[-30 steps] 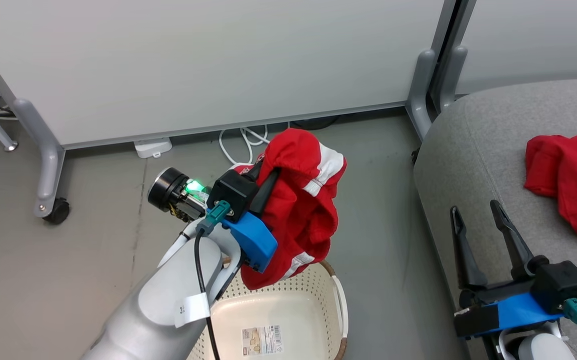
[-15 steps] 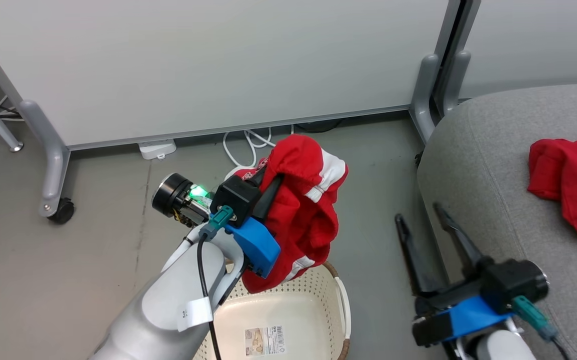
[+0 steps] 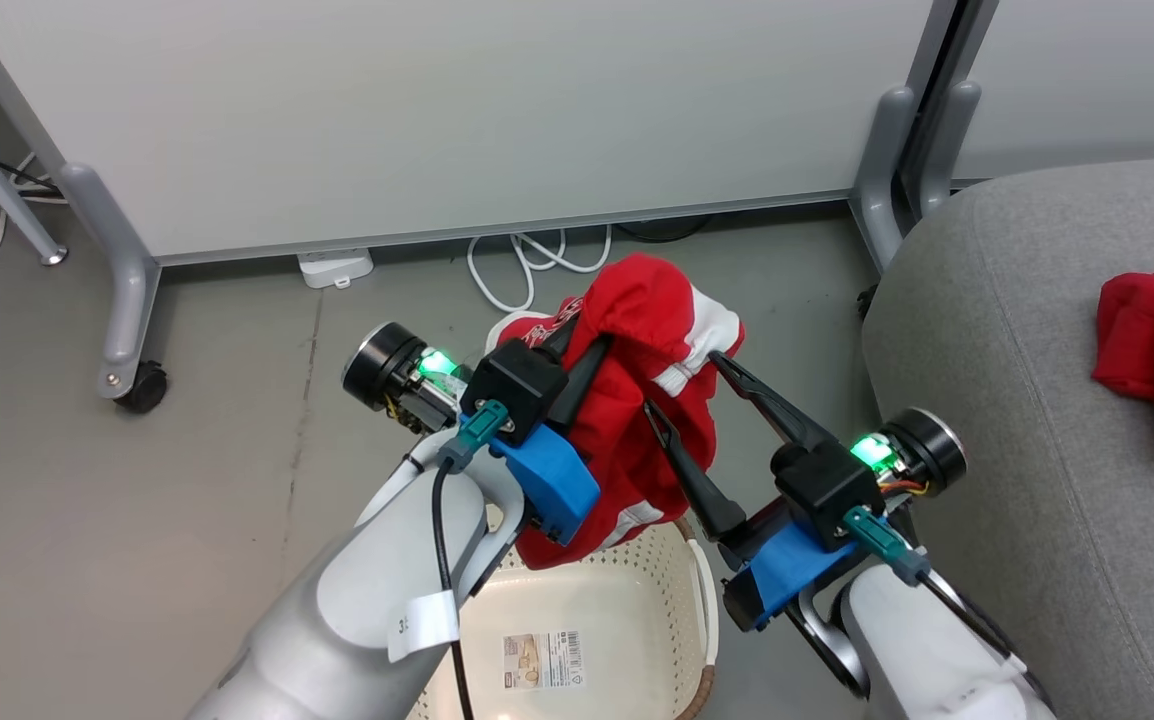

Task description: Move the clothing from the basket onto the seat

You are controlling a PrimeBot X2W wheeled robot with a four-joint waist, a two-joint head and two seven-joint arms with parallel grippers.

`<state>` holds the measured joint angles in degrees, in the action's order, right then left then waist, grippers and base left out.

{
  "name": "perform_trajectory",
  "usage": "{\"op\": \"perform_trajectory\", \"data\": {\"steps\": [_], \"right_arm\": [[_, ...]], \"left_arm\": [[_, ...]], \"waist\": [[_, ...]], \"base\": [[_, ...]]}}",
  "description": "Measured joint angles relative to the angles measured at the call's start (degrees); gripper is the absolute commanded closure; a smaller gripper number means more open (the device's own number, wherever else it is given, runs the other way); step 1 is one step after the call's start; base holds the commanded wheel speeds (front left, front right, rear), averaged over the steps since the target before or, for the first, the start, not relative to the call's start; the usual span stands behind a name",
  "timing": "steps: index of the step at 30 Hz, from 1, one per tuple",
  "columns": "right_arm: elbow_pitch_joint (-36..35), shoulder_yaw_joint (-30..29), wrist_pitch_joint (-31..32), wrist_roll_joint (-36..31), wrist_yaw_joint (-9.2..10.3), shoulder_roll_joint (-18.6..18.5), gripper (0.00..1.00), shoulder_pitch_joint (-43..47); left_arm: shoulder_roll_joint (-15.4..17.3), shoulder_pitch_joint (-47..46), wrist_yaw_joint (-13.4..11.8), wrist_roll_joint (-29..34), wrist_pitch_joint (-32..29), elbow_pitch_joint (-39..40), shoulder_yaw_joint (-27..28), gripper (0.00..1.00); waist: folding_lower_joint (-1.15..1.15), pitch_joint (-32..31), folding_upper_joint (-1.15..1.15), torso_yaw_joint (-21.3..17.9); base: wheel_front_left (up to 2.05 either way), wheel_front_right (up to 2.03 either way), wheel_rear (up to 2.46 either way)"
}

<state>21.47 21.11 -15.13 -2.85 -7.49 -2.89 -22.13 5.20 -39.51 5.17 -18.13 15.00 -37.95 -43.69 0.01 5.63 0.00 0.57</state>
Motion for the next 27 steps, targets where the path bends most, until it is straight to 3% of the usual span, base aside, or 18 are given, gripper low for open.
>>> {"op": "perform_trajectory", "data": {"steps": [8,17,19,20,27], "right_arm": [[8.1,-0.7,0.0,-11.0,-0.01,0.0,0.0,-7.4],[11.7,-2.4,0.0,-10.1,0.0,0.0,0.0,-11.8],[13.2,-2.2,0.0,-8.4,-0.01,0.0,0.96,-11.9],[13.4,-2.2,0.0,-7.5,0.0,0.0,1.0,-12.0],[13.1,-1.8,0.0,-5.0,0.0,0.0,1.0,-12.5]], "left_arm": [[-1.0,-1.1,0.4,0.5,0.0,0.9,-1.3,1.0],[-1.7,-1.8,0.7,0.7,0.0,2.2,-2.9,1.0],[-1.8,-1.8,0.7,0.6,0.0,2.4,-3.0,1.0],[-1.8,-1.8,0.8,0.6,0.0,2.5,-3.0,1.0],[-1.9,-1.8,0.7,0.8,0.0,2.5,-2.9,1.0]], "waist": [[0.0,1.4,0.0,1.1],[0.0,2.3,0.0,2.2],[0.0,2.4,0.0,2.3],[0.0,2.4,0.0,2.4],[0.0,2.5,0.0,2.3]], "base": [[0.0,0.0,0.0],[0.0,0.0,0.0],[0.0,0.0,0.0],[0.0,0.0,0.0],[0.0,0.0,0.0]]}}
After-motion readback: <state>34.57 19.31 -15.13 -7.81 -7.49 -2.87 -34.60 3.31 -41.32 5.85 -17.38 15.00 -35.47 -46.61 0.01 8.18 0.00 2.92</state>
